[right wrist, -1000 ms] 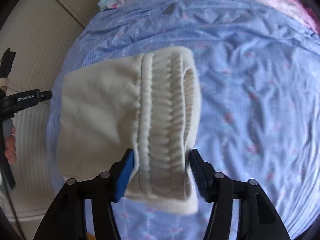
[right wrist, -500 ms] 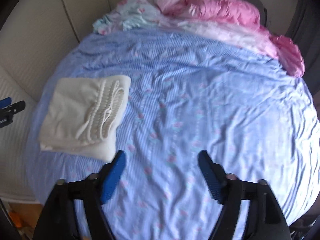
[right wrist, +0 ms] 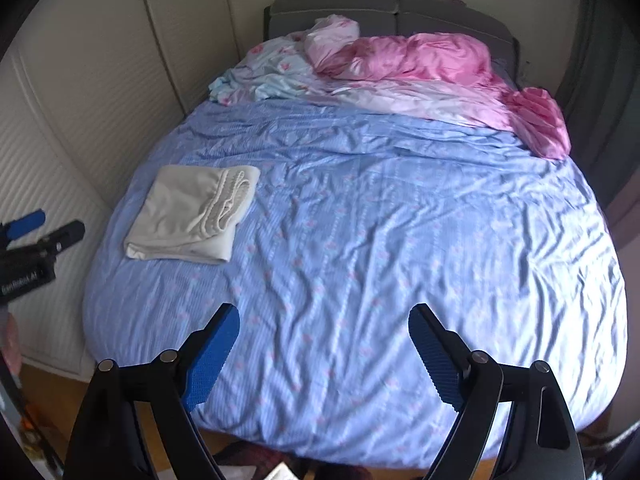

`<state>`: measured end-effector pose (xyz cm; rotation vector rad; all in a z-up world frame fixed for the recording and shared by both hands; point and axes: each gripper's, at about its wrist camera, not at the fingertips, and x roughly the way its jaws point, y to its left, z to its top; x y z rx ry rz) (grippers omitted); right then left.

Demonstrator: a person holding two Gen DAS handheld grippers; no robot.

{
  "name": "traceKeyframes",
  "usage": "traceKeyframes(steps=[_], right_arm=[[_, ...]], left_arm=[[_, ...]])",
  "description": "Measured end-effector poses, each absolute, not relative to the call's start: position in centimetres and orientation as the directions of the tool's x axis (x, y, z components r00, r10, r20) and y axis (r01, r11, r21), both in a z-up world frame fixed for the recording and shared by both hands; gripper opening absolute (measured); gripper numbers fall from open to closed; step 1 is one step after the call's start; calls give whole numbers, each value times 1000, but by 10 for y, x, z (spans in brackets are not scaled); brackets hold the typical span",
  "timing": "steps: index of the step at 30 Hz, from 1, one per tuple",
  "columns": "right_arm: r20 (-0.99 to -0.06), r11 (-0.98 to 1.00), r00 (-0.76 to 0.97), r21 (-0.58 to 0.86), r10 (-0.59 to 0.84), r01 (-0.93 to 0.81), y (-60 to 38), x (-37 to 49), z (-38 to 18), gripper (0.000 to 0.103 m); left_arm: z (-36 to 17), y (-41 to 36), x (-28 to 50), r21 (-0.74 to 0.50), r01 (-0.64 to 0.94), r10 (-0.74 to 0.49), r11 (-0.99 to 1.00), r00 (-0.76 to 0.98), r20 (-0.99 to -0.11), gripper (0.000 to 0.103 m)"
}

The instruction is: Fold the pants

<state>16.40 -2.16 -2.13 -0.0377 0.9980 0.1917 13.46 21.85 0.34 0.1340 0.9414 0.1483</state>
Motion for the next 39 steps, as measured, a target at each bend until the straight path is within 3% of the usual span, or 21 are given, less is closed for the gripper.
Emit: traceKeyframes(steps=[5,15,39], right_arm=[[-824,985,546,81,152,-152,-63,128,-4,88],[-809,989,570,90,143,-121,-120,95,8,87],[-805,988,573,117,155,-103,-164,82,5,87]], left_arm=[[19,173,102,231,-39,206,972,613,-763,98],[26,121,70,104,-27,99,994,607,-788,100],[34,64,55,159,-31,140,987,646,-750,100]])
